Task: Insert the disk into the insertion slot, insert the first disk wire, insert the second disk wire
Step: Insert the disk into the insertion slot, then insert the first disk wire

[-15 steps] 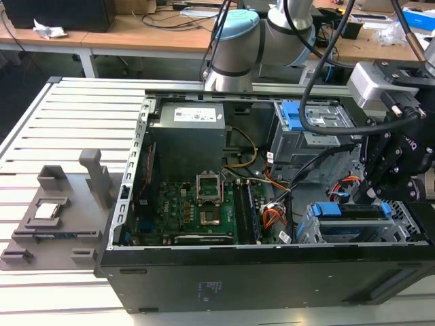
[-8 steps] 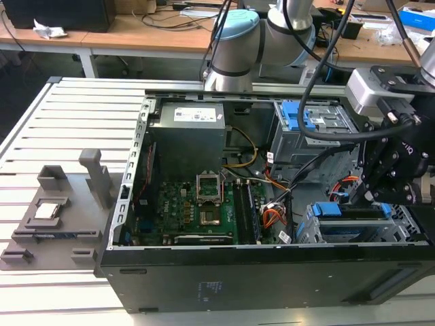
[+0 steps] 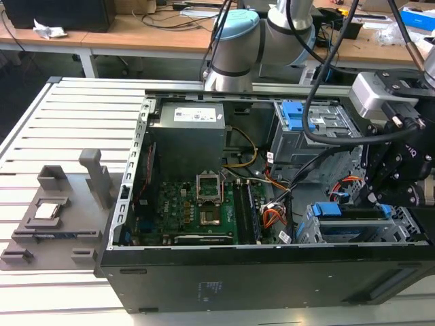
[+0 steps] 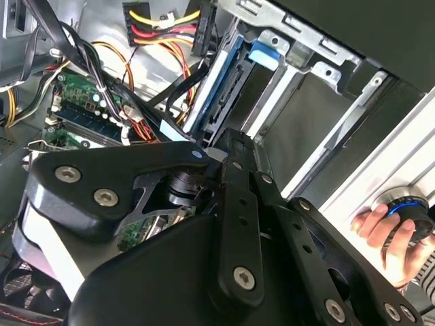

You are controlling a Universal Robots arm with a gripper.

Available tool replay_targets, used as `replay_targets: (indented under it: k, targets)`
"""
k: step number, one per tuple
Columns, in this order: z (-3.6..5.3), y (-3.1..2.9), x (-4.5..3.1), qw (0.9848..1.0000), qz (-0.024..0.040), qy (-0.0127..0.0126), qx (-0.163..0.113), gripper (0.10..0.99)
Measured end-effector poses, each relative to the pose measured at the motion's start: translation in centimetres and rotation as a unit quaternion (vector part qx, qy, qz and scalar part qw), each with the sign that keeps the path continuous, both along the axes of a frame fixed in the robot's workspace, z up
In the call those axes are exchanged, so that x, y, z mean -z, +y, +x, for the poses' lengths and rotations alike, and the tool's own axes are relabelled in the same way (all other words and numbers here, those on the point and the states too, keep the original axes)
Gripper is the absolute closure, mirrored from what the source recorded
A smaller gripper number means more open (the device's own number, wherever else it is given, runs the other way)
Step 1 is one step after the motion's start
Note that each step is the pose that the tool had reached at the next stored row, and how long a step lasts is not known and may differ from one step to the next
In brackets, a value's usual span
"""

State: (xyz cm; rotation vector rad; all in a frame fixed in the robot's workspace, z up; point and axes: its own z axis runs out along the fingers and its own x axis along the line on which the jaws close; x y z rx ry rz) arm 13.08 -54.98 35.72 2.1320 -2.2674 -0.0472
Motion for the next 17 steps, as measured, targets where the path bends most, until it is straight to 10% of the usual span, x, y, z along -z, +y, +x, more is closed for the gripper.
replay_targets:
  k: [15, 17]
  targets:
    - [0.23, -0.01, 0.0, 1.0, 0.0, 0.0, 0.0, 0.98]
    - [0.23, 0.0, 0.0, 1.0, 0.0, 0.0, 0.0, 0.851]
